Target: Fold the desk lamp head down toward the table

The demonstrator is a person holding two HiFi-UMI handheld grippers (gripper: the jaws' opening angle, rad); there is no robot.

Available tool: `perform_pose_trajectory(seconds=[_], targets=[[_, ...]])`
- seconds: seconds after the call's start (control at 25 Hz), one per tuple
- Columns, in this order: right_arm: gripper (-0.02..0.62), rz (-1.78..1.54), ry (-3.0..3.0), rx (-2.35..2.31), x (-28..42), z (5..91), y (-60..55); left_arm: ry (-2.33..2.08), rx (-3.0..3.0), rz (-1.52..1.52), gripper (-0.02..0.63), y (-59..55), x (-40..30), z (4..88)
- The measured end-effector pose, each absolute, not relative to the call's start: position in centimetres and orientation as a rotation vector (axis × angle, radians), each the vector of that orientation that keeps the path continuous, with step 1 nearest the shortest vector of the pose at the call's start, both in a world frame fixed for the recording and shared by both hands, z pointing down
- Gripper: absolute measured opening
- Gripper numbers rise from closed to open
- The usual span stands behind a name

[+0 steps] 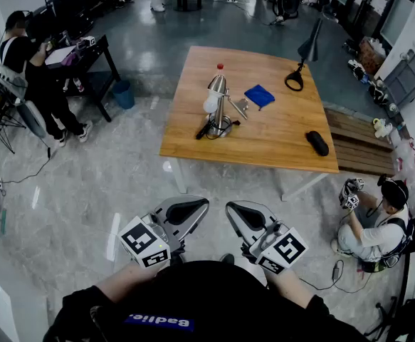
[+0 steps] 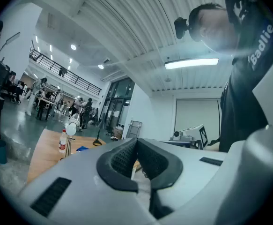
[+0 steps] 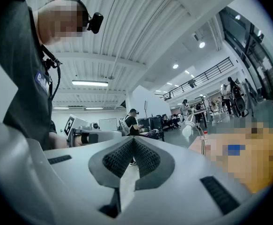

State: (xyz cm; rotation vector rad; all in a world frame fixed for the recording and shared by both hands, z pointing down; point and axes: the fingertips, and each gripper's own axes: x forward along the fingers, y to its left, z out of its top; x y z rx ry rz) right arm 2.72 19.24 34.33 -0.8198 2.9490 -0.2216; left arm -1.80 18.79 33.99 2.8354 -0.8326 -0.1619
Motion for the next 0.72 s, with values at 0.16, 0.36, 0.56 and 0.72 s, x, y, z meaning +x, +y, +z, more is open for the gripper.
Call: perform_pose_trajectory(seconds=[0.16, 0.36, 0.56, 0.72], targets=[[0.003, -0.22, 2.953, -0.806, 2.9, 34.5, 19.2, -0.832, 2.83, -0.156, 0.009, 18.6, -1.4, 34.3], [0.004, -0.226, 2.952, -0.792, 3.1, 34.5, 18.8, -0.818, 2.837, -0.144, 0.009, 18.2, -1.0, 34.5], [0.005, -0.209, 2.922, -0.686, 3.3, 33.5, 19.0, -0.839, 2.818, -0.137, 0.009, 17.6, -0.7, 34.8], [0.005, -0.198, 2.922, -0.643, 4.2, 33.3, 18.5, -0.862, 2.831, -0.118, 0.009, 16.6, -0.1, 35.4]])
